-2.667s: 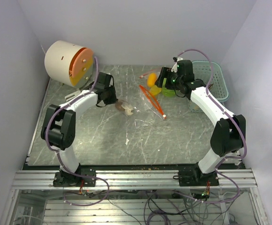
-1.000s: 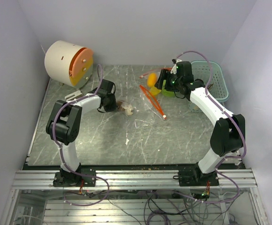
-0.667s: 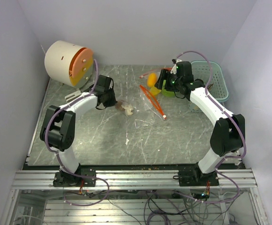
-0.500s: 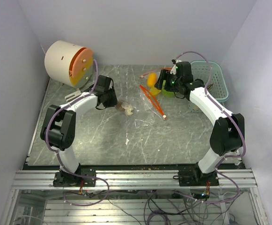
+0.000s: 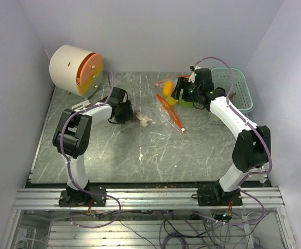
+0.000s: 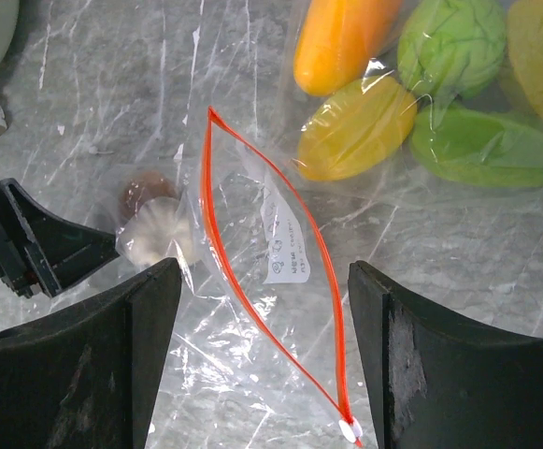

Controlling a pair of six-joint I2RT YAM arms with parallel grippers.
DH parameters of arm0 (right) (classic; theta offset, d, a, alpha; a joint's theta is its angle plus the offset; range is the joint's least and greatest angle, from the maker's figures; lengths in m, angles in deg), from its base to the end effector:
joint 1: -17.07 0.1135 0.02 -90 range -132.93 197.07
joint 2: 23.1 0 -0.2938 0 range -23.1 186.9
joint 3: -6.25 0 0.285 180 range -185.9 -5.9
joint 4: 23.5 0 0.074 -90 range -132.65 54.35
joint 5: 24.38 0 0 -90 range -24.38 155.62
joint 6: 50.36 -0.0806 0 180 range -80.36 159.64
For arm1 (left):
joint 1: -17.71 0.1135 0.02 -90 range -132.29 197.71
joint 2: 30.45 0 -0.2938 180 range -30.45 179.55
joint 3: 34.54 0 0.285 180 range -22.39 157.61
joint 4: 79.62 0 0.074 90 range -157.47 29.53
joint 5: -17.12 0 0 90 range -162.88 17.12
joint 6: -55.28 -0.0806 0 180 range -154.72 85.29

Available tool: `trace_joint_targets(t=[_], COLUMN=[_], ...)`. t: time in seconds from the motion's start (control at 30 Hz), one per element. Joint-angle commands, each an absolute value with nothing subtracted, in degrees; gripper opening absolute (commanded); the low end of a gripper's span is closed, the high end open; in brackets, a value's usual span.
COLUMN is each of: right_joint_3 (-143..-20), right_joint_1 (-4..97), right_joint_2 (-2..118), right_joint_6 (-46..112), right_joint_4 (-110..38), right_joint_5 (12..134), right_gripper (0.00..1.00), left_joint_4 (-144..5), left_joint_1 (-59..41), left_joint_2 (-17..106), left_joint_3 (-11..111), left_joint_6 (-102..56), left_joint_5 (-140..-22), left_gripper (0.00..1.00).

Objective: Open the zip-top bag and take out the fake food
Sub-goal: Adjust the zipper food storage bag at the center of the board.

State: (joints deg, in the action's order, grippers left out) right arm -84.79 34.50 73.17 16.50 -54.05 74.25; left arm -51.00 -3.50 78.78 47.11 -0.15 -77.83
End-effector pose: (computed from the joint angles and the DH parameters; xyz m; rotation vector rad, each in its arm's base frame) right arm 0.4358 0.1495 0.2897 0.0252 2.2438 0.5567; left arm 0.4219 -0.1712 0.1307 -0.2706 2.6060 -0.4724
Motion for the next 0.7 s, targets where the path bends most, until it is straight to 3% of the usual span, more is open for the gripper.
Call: trace_joint_targets(t=[0.0,0.27,0.3,0.67], right_joint_3=[-86.1,-83.5,-83.2,-83.7], right_joint_1=[34.8,34.9,34.9,34.9], right_joint_2=[73.3,72.3,72.1,71.5], right_joint_6=[17.1,16.6,16.5,17.4], right_joint_4=[-55.2,-54.5,-54.5,-55.3], right_joint_5=[74.7,74.5,74.4,74.9], right_gripper=[0.72,0.72,0.72,0.72], left_joint_4=[-52.1,-54.1,-54.0,-50.7], left_joint_1=[-4.5,-6.4,-6.6,-6.9], left_joint_2=[81.0,83.7,84.3,79.1], left_joint_3=[49.2,50.6,51.0,52.8], left_joint_6=[-2.4,-1.7,-1.6,-4.0], left_joint_5=[-78.9,-81.0,-81.2,-80.7], left_gripper=[0.64,0.19,0.09,0.07])
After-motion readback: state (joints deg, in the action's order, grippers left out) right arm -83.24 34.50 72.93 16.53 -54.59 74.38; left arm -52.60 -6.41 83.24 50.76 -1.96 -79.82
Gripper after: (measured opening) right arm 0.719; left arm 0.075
